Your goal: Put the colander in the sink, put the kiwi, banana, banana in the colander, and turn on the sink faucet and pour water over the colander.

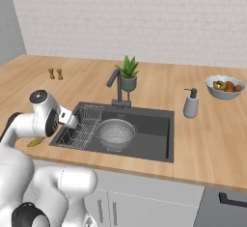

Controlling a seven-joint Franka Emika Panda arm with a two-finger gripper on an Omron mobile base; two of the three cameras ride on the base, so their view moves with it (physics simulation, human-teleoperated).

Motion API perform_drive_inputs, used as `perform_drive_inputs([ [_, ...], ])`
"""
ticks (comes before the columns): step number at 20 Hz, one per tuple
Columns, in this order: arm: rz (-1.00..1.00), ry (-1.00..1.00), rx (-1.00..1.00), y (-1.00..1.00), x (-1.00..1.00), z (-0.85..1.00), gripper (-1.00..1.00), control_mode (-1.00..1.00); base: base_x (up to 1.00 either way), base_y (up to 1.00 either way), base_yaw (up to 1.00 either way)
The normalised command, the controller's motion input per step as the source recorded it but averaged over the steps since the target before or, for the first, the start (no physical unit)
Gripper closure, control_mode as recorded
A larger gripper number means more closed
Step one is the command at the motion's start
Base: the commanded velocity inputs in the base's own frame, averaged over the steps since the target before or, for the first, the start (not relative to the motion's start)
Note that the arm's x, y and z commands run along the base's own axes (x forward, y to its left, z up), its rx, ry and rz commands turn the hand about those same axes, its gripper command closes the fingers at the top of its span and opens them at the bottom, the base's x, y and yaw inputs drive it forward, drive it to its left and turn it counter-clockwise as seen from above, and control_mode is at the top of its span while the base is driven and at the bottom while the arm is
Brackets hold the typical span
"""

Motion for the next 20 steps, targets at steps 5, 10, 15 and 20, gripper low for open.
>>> perform_drive_inputs([
  [5,0.12,0.29,0.21,0.59,0.10,-0.07,-1.00,-1.00,0.00,0.00,0.00],
  [10,0.10,0.24,0.14,0.58,0.02,-0.13,-1.00,-1.00,0.00,0.00,0.00],
  [15,0.06,0.26,0.02,0.55,0.00,-0.03,-1.00,-1.00,0.00,0.00,0.00],
  [20,0.00,0.26,-0.07,0.37,0.01,-0.22,-1.00,-1.00,0.00,0.00,0.00],
])
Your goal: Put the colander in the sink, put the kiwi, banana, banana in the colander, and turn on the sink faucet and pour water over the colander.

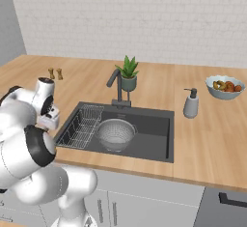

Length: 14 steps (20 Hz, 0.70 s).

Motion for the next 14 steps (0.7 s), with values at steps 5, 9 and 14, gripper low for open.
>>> perform_drive_inputs([
  [5,0.00,0.20,-0.05,0.13,0.01,-0.30,-1.00,-1.00,0.00,0.00,0.00],
  [9,0.00,0.07,-0.06,0.04,0.09,-0.42,-1.00,-1.00,0.00,0.00,0.00],
  [14,0.00,0.01,-0.05,0.03,0.32,-0.36,-1.00,-1.00,0.00,0.00,0.00],
])
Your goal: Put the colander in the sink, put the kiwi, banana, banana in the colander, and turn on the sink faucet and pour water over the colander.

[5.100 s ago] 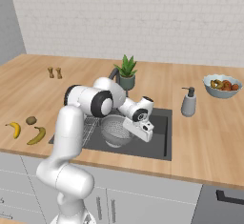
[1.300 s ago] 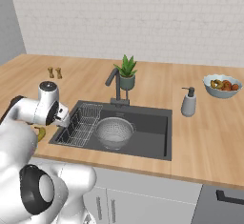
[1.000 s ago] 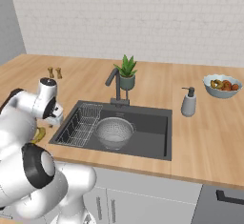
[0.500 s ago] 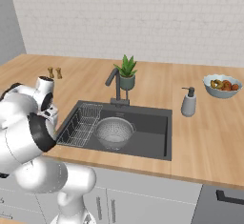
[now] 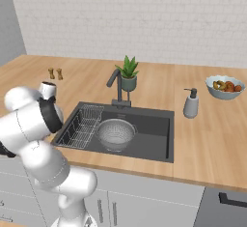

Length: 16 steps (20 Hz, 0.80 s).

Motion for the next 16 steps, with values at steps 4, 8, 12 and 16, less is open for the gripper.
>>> perform_drive_inputs([
  [4,0.00,0.06,0.00,0.22,0.44,-0.22,-1.00,-1.00,0.00,0.00,0.00],
  [8,0.00,0.03,-0.03,0.27,0.38,-0.29,-1.00,-1.00,0.00,0.00,0.00],
  [12,0.00,0.09,-0.04,0.14,0.13,-0.32,-1.00,-1.00,0.00,0.00,0.00],
  [16,0.00,0.11,-0.11,0.00,0.02,-0.32,-1.00,-1.00,0.00,0.00,0.00],
])
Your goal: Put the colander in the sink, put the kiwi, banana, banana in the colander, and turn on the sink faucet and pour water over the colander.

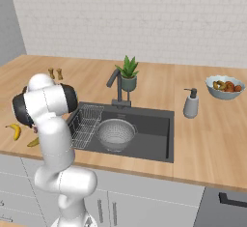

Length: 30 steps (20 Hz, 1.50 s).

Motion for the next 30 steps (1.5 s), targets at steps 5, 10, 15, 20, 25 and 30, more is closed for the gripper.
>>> perform_drive_inputs([
  [5,0.00,0.09,-0.09,0.03,0.02,-0.29,-1.00,-1.00,0.00,0.00,0.00],
  [10,0.00,0.04,-0.11,0.02,0.00,-0.37,1.00,-1.00,0.00,0.00,0.00],
  [15,0.00,0.00,-0.08,-0.08,-0.04,-0.33,1.00,-1.00,0.00,0.00,0.00],
  [20,0.00,0.02,0.00,-0.22,0.00,0.17,1.00,-1.00,0.00,0.00,0.00],
  [25,0.00,0.03,0.00,-0.25,0.00,0.54,1.00,-1.00,0.00,0.00,0.00],
  [30,0.00,0.02,0.00,-0.42,-0.04,0.70,1.00,-1.00,0.00,0.00,0.00],
])
